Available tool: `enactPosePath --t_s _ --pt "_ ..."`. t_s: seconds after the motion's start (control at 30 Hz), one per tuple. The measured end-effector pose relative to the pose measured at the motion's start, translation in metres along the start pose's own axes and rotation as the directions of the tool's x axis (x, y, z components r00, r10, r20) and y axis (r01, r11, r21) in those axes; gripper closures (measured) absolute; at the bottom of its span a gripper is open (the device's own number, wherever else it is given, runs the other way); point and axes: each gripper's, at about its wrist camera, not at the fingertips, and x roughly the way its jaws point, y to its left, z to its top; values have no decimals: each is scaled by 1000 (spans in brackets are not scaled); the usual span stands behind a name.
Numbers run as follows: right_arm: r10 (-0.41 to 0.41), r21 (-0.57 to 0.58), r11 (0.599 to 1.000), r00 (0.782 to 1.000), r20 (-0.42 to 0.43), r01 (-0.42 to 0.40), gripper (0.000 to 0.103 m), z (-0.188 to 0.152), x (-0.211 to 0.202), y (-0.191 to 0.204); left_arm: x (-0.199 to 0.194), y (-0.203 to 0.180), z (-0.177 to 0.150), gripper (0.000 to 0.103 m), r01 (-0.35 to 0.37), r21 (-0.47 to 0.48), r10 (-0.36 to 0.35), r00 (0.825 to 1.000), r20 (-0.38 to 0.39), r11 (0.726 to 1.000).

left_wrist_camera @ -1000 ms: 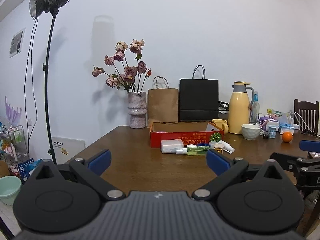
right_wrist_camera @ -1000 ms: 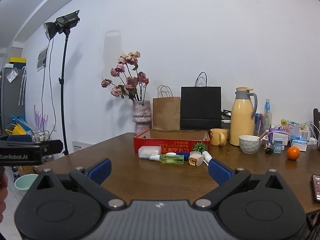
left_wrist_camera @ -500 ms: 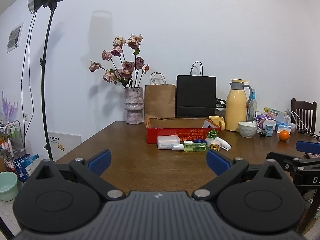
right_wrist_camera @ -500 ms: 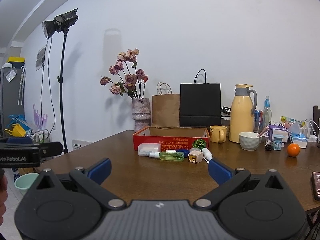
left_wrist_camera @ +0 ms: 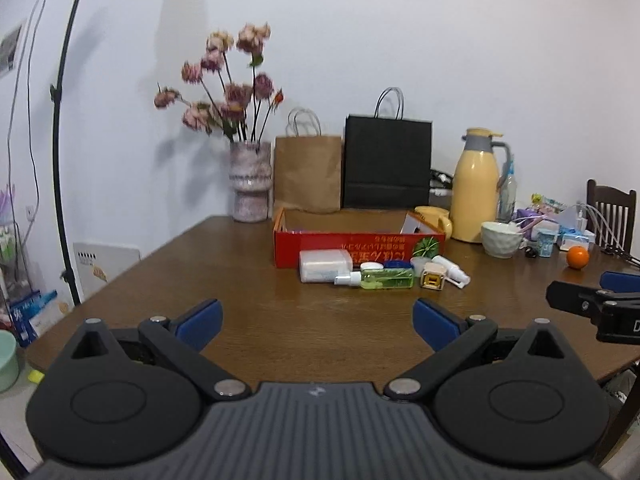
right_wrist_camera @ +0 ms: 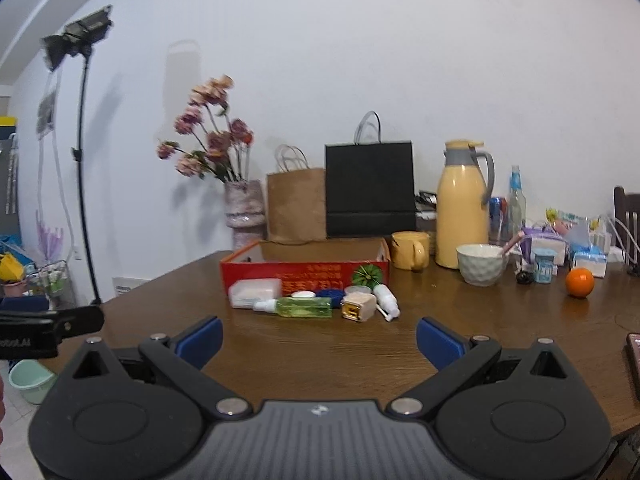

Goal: Organize rigid objects

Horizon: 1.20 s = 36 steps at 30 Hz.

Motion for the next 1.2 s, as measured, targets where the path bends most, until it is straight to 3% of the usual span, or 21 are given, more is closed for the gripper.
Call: enactPosePath --t_s 0.17,0.23,0.37,0.57,0.6,0.67,0.7,0.8,0.83,0.9,0.97,1.0,1.07,1.13,1.2 --pt "8 47 999 996 -88 -4 1 11 56 -18 57 9 14 0 43 -51 -47 996 -79 998" --pt "36 61 998 992 -123 -28 6 17 81 -23 86 10 19 0 69 -54 -75 990 -120 996" --pt "106 62 993 980 -166 -97 18 28 129 -30 139 0 32 1 142 17 -138 979 -150 990" --pt "95 45 995 971 -219 -88 24 36 197 -42 213 -25 47 8 251 90 -230 954 -194 964" --pt "90 46 996 970 -227 -81 24 37 207 -45 224 -31 48 8 303 124 -274 939 -207 945" --pt "82 47 996 969 -232 -73 24 38 220 -51 249 -41 47 10 466 193 -406 869 -282 863" --pt "78 49 996 969 -233 -68 24 38 225 -54 260 -48 46 11 476 221 -405 864 -301 851" --pt "68 61 997 969 -237 -55 24 37 239 -66 287 -69 43 23 445 345 -348 885 -309 826" --pt "67 69 996 968 -240 -52 24 35 244 -71 295 -73 42 24 451 368 -349 884 -311 813" --pt "72 89 995 965 -252 -52 24 33 252 -76 313 -79 40 24 499 366 -378 855 -354 785" --pt "93 105 992 960 -264 -67 24 29 261 -80 331 -85 37 33 515 351 -359 833 -421 782" --pt "104 108 991 957 -271 -77 25 27 265 -80 335 -89 35 40 497 359 -328 837 -438 790" --pt "117 113 990 954 -275 -89 27 24 269 -80 340 -91 34 48 517 330 -318 805 -500 790" --pt "130 124 987 953 -273 -99 27 22 273 -81 342 -89 34 51 545 251 -342 758 -556 800" --pt "143 144 984 950 -278 -106 28 21 281 -81 342 -85 34 50 537 204 -352 749 -561 819"
